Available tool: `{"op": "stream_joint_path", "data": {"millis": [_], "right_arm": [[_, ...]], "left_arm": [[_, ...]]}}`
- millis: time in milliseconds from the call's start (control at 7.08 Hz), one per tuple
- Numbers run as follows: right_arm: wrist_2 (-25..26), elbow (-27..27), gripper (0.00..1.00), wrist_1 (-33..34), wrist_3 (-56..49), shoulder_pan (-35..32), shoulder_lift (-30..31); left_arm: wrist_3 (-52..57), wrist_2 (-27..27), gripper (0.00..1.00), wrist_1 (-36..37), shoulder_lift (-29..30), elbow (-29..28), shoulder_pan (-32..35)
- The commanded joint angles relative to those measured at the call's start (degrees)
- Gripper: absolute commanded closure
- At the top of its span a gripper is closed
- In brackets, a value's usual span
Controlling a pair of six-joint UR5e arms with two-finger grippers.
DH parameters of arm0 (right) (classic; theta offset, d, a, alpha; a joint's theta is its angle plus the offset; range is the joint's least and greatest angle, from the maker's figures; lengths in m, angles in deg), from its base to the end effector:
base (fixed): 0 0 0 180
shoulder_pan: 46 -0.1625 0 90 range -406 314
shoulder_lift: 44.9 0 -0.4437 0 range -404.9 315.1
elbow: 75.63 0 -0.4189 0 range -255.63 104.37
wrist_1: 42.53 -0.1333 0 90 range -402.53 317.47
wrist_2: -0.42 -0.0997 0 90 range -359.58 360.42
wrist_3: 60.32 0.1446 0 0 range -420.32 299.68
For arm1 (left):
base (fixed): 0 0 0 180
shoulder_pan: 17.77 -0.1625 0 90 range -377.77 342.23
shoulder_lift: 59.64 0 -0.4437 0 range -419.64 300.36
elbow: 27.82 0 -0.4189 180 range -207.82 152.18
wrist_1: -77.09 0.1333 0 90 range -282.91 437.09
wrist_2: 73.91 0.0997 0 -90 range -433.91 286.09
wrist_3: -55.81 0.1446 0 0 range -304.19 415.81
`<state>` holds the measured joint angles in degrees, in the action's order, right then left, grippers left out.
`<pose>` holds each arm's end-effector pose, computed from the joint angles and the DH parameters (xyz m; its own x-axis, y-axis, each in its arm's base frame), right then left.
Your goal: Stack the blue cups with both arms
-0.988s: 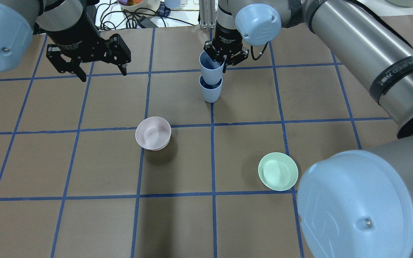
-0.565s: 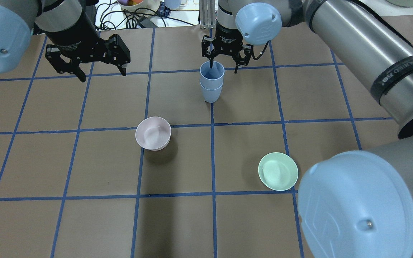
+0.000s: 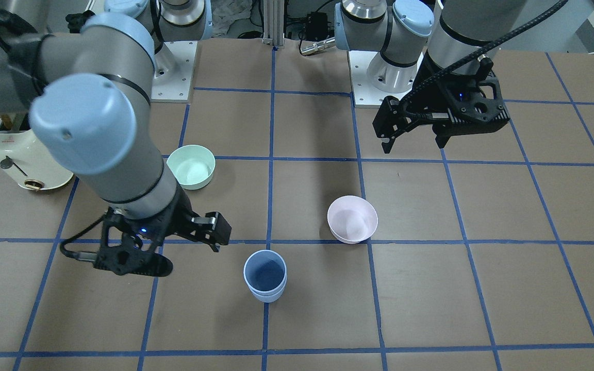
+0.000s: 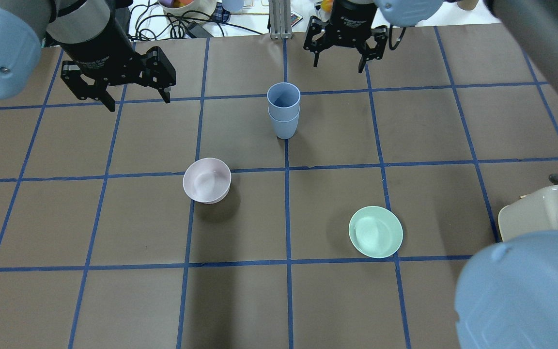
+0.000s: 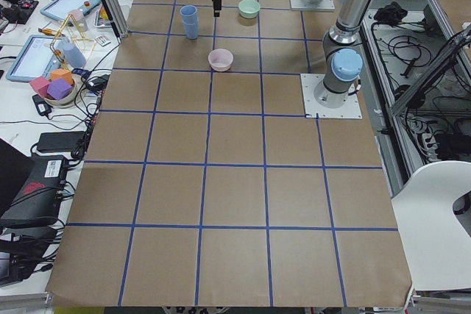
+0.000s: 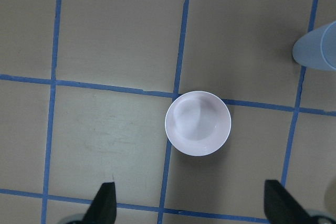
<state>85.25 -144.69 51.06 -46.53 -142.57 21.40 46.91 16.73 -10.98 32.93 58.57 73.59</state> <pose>0.2253 -0.6772 0.4061 -0.9880 0.1248 -0.0910 0.1247 0.9922 0.0074 -0.1446 -0.5425 0.4741 -0.9913 -0.1316 -0.0030 -0.1312 0.9899 -0.0529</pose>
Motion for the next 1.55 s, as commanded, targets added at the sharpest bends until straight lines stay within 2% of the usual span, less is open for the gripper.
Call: {"op": "stream_joint_path", "data": {"millis": [0, 282, 424, 565, 1412], "right_arm": [[5.14, -9.72, 0.0, -3.24, -11.79, 4.36, 9.87], [4.81, -15.65, 0.0, -5.34, -12.38, 6.31, 18.66], [5.08, -16.36, 0.0, -5.44, -12.29, 6.05, 19.66], [5.08, -16.55, 0.0, -8.22, -12.29, 6.05, 21.14], [5.08, -16.55, 0.0, -9.13, -12.38, 6.05, 21.42]], "left_arm": [[-0.07, -0.03, 0.0, 0.0, -0.01, 0.09, 0.04], [-0.07, 0.06, 0.0, 0.0, -0.01, 0.09, 0.04], [-0.07, 0.06, 0.0, 0.0, -0.1, 0.09, 0.04], [-0.07, 0.06, 0.0, 0.0, -0.1, 0.09, 0.04], [-0.15, 0.06, 0.0, 0.0, -0.1, 0.09, 0.04]]}}
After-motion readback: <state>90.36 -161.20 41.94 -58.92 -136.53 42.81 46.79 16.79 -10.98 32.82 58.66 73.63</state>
